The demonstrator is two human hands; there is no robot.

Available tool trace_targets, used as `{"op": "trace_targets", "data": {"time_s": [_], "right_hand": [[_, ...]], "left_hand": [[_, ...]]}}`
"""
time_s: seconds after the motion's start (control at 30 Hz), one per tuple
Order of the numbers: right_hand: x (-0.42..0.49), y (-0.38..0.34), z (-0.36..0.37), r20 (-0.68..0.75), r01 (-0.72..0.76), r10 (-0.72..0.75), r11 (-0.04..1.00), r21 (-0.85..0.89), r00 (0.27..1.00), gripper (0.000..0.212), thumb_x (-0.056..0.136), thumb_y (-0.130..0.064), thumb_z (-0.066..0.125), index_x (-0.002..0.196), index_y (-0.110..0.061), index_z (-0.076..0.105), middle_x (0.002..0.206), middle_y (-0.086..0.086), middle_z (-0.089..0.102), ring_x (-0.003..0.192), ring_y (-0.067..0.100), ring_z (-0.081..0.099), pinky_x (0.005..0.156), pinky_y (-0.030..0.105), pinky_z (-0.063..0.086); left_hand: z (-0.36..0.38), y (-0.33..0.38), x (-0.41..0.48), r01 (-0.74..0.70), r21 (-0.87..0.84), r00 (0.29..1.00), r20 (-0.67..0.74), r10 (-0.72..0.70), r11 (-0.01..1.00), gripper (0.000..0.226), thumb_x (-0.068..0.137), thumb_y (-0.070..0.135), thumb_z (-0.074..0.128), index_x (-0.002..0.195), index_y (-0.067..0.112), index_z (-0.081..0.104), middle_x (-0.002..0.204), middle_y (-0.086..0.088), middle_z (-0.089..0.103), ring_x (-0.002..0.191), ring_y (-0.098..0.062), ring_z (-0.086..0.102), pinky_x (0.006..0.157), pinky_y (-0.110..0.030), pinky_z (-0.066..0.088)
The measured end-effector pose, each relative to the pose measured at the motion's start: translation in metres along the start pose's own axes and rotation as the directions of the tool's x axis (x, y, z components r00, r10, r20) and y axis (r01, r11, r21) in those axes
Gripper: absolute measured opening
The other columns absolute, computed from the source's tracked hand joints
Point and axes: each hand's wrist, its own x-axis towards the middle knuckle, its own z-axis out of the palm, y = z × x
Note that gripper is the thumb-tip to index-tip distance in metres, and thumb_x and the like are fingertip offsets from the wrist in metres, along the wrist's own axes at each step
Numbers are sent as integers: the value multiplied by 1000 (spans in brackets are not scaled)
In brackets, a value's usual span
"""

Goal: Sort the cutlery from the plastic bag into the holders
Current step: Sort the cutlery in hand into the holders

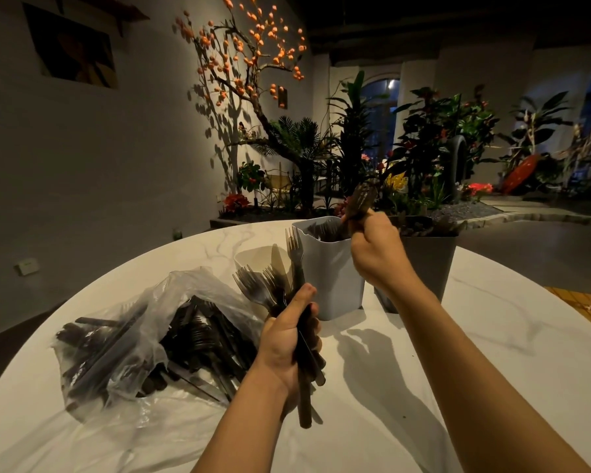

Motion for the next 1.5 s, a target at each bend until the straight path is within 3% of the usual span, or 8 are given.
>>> {"op": "trace_targets", "data": {"time_s": [0.13, 0.33, 0.47, 0.7, 0.97, 1.1, 1.37, 1.5], "right_hand": [[-6, 5, 11, 132, -69, 80, 994, -87, 988, 18, 107, -29, 39, 107, -15, 52, 140, 12, 32, 129, 36, 34, 112, 46, 31], [-2, 7, 8, -123, 36, -28, 997, 64, 992, 62, 96, -19, 59, 153, -16, 33, 146, 12, 41, 134, 29, 42, 113, 48, 38], [-5, 2, 11, -259, 228, -214, 973, 24, 942, 26, 98, -21, 56, 123, -14, 62, 119, 6, 56, 108, 21, 59, 94, 45, 53], [-26, -31, 21, 392, -38, 35, 999, 1, 919, 45, 83, -59, 70, 83, -14, 61, 77, 6, 64, 71, 15, 58, 68, 35, 52], [-26, -27, 12, 285, -129, 51, 957, 261, 957, 27, 92, -33, 71, 87, -7, 66, 79, 11, 65, 72, 19, 61, 65, 34, 50], [-25, -40, 7, 287, -131, 9, 903, 409, 958, 17, 107, -21, 45, 102, -9, 55, 85, 9, 62, 77, 17, 60, 60, 22, 45], [-47, -48, 48, 422, 93, -39, 990, -108, 906, 46, 83, -63, 68, 99, -21, 61, 85, -2, 65, 79, 16, 64, 68, 34, 56], [-45, -43, 51, 384, 132, -72, 982, -134, 921, 26, 87, -45, 71, 93, -20, 65, 85, -1, 66, 82, 21, 64, 68, 35, 53]], "left_hand": [[-1, 0, 0, -4, 19, 1000, 6, 3, 1000, 37, 65, 40, 84, 85, 11, 72, 68, -1, 59, 52, -10, 48, 50, -24, 40], [-1, 0, 0, -1, 23, 1000, 0, 2, 1000, 33, 69, 40, 83, 82, 12, 72, 68, -1, 60, 50, -10, 48, 50, -24, 40], [-2, 0, 2, 7, 39, 1000, 3, -7, 999, 29, 74, 38, 84, 75, 13, 69, 65, 0, 57, 49, -10, 45, 49, -24, 37], [-2, -3, 0, -15, 72, 1000, 2, 15, 997, 37, 71, 34, 80, 91, 4, 69, 67, -6, 56, 51, -13, 47, 49, -28, 39], [1, -3, 0, -6, 94, 1000, -26, 8, 996, 41, 85, 38, 74, 102, 1, 71, 70, -3, 65, 53, -12, 45, 47, -24, 38], [4, -2, 2, 16, 82, 998, -62, -11, 996, 26, 99, 32, 64, 100, 6, 64, 62, 1, 58, 47, -10, 39, 44, -23, 33], [7, -9, 2, 26, 240, 991, -134, 7, 970, 36, 112, 15, 29, 85, 13, 53, 75, -3, 53, 60, -13, 51, 52, -26, 45], [10, -8, -4, 53, 239, 991, -134, -21, 970, 43, 114, 23, 15, 95, 13, 53, 86, -3, 55, 73, -15, 55, 65, -29, 49]]}}
